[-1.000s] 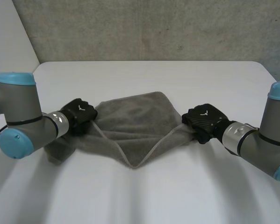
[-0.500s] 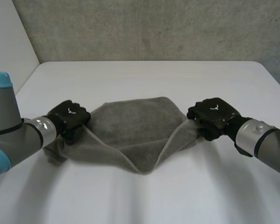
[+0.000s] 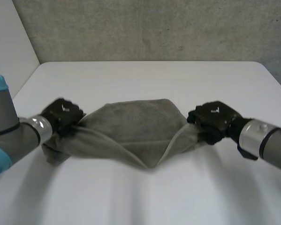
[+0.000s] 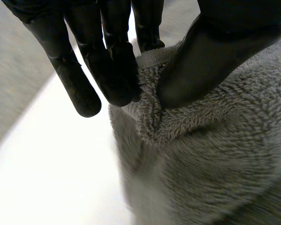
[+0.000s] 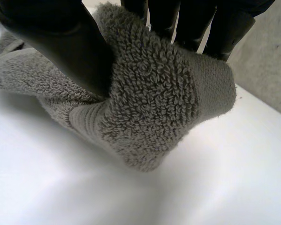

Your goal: Fold the towel.

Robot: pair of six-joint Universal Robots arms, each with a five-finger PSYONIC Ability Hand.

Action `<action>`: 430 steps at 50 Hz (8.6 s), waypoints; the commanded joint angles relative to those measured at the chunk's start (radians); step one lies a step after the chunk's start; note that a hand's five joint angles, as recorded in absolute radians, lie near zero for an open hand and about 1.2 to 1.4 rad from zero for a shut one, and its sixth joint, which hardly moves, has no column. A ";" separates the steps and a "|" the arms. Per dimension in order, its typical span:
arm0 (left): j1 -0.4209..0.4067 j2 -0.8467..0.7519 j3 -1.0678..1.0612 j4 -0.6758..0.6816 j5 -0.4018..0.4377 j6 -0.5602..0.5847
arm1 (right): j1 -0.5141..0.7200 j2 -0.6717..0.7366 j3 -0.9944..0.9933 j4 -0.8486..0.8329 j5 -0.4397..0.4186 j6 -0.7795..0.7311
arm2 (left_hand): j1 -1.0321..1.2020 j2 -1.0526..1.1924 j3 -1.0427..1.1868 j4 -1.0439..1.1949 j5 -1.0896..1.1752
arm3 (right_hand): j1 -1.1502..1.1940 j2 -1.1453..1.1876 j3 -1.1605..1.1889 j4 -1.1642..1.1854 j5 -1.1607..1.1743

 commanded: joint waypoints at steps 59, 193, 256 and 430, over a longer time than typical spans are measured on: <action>0.036 0.025 -0.324 0.611 0.046 -0.392 | 0.029 0.117 0.002 -0.004 0.235 -0.256 | 0.128 0.087 0.072 0.048 0.094 | -0.757 -0.744 -0.752 -0.776 -0.766; -0.048 -0.096 0.689 0.288 -0.186 -0.412 | 0.058 0.262 -0.824 -0.234 0.390 -0.188 | 0.128 0.087 0.072 0.048 0.094 | 0.085 0.098 0.090 0.066 0.075; 0.071 -0.013 -0.131 0.605 0.050 -0.420 | -0.080 0.251 -0.383 -0.028 0.164 -0.138 | 0.128 0.087 0.072 0.048 0.094 | 0.085 0.098 0.090 0.066 0.075; -0.002 0.254 -0.498 0.605 -0.049 -0.554 | 0.264 0.136 -0.018 -0.299 0.389 0.023 | -1.040 -1.082 -1.096 -1.120 -1.074 | -1.137 -1.124 -1.132 -1.156 -1.147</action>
